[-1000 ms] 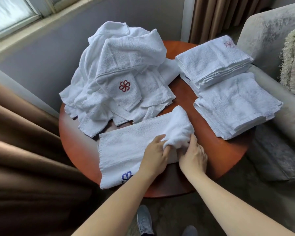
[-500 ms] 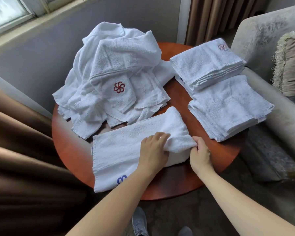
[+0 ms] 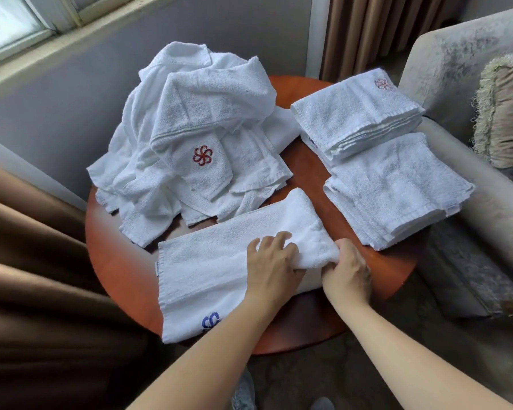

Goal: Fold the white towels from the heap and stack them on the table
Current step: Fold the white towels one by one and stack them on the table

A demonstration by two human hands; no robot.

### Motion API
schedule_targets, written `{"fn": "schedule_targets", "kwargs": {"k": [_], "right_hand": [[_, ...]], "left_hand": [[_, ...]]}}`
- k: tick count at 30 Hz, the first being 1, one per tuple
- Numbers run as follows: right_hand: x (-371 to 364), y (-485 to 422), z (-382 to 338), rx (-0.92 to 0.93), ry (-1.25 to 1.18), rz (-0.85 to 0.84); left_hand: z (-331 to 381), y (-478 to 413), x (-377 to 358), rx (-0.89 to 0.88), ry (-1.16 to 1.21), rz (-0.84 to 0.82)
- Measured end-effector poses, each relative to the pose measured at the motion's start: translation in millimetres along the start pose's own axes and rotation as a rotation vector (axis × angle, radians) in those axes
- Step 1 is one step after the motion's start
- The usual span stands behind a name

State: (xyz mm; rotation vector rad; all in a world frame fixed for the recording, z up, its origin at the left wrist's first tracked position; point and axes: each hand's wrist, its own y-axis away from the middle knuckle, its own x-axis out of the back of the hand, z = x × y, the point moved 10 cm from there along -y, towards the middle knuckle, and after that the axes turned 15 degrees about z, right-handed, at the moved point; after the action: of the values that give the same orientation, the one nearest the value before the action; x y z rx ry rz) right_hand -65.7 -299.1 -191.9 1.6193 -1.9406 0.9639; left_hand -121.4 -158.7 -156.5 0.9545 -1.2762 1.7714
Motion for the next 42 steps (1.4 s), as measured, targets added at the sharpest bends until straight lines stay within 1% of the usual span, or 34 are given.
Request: {"fn": "schedule_targets", "kwargs": {"k": [3,6,8,10,12,15,18,20,22,24,27,29,31,32,34,35,38,39,41,42], "right_hand": [[0,2,8,0.008,0.016,-0.048],[-1,7,13,0.105,-0.004,-0.076],[-1,10,13,0.213,0.002,-0.082],[-5,17,14,0.317,0.040,-0.137],[-10,23,18,0.366,0.071,-0.202],[-10,25,20,0.399,0.108,-0.270],[-9,19,26,0.299,0.056,-0.319],[-7,11,28,0.135,-0.050,-0.307],[-7,4,32,-0.032,-0.074,-0.284],[-11,-1,37,-0.168,-0.081,-0.265],[-22,1,45,-0.335,-0.069,-0.336],[-30,7,49,-0.411,-0.074,-0.429],[-35,13,48,-0.490,-0.164,-0.514],[-35,14,46,-0.515,-0.213,-0.525],[-30,7,45,-0.509,-0.266,-0.468],[-25,2,47,-0.500,-0.266,-0.419],[-10,-8,58,-0.523,-0.222,-0.293],[-6,-10,60,-0.539,-0.208,-0.273],[0,-15,56,-0.524,-0.165,-0.257],[1,-17,51,-0.498,-0.141,-0.256]], "left_hand": [[-4,17,-18,-0.014,-0.097,-0.107],[-7,33,-20,-0.098,-0.128,-0.059],[-16,41,-15,-0.171,-0.139,-0.002],[-23,48,-9,-0.268,-0.150,0.065],[-26,56,-2,-0.330,-0.124,0.123],[-31,71,-1,-0.345,-0.100,0.110],[-34,87,-7,-0.357,-0.082,0.009],[-38,92,-12,-0.328,-0.065,-0.063],[-41,95,-15,-0.285,-0.021,-0.092],[-42,93,-16,-0.217,0.024,-0.103],[-45,80,-13,-0.022,0.150,-0.117],[-44,71,-8,0.042,0.169,-0.069],[-40,62,0,0.006,0.068,0.041],[-38,59,3,-0.006,0.031,0.073],[-38,57,4,0.012,0.000,0.099],[-41,58,0,0.033,-0.023,0.067],[-53,68,-22,0.077,-0.120,-0.155],[-61,72,-28,0.120,-0.135,-0.241],[-76,85,-44,0.231,-0.134,-0.463],[-78,88,-46,0.242,-0.163,-0.524]]}}
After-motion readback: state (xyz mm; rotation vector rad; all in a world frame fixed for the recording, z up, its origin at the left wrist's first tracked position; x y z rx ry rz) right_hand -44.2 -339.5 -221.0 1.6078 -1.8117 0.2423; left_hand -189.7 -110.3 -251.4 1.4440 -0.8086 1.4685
